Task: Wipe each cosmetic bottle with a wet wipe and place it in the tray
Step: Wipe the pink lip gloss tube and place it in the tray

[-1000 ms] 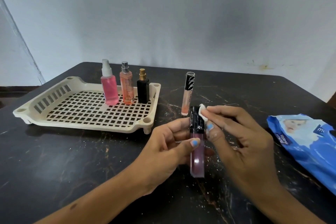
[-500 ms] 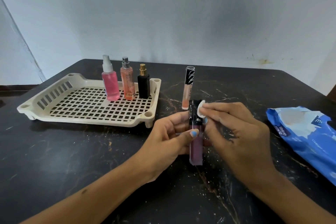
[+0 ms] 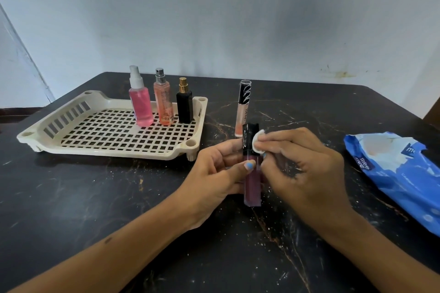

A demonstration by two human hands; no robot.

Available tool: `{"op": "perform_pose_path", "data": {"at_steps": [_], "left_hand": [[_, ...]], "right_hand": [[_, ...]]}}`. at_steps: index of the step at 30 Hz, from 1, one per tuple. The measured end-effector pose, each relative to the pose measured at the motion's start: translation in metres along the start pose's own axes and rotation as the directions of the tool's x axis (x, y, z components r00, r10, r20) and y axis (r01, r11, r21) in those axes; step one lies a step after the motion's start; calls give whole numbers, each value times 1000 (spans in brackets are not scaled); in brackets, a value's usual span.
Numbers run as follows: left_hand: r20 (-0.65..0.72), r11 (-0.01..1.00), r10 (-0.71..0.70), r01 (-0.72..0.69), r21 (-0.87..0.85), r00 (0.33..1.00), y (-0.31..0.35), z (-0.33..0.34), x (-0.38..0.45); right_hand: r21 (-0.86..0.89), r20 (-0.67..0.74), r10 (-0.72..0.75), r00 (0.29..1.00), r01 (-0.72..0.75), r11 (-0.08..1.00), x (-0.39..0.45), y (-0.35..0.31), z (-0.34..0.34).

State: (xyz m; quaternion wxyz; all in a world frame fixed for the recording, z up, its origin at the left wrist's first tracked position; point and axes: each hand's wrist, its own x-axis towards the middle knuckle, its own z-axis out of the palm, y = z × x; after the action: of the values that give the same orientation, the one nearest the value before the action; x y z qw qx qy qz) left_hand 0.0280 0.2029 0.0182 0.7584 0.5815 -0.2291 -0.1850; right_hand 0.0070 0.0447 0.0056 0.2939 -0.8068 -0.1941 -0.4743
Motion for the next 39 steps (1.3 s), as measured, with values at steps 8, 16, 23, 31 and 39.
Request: {"op": "perform_pose_path", "data": {"at_steps": [8, 16, 23, 31, 39], "left_hand": [[2, 1000, 5, -5, -7, 1000, -2, -2, 0], [35, 999, -22, 21, 25, 999, -1, -2, -1], [35, 998, -55, 56, -13, 998, 2, -5, -1], [64, 995, -93, 95, -26, 994, 4, -6, 1], [65, 994, -91, 94, -49, 994, 4, -5, 1]], "right_hand": [[1, 2, -12, 1000, 12, 1000, 0, 1, -1], [-14, -16, -48, 999, 48, 999, -1, -1, 0], [17, 20, -51, 999, 50, 999, 0, -1, -3], [-27, 11, -4, 1000, 4, 1000, -2, 3, -2], [3, -5, -39, 999, 39, 999, -1, -2, -4]]}}
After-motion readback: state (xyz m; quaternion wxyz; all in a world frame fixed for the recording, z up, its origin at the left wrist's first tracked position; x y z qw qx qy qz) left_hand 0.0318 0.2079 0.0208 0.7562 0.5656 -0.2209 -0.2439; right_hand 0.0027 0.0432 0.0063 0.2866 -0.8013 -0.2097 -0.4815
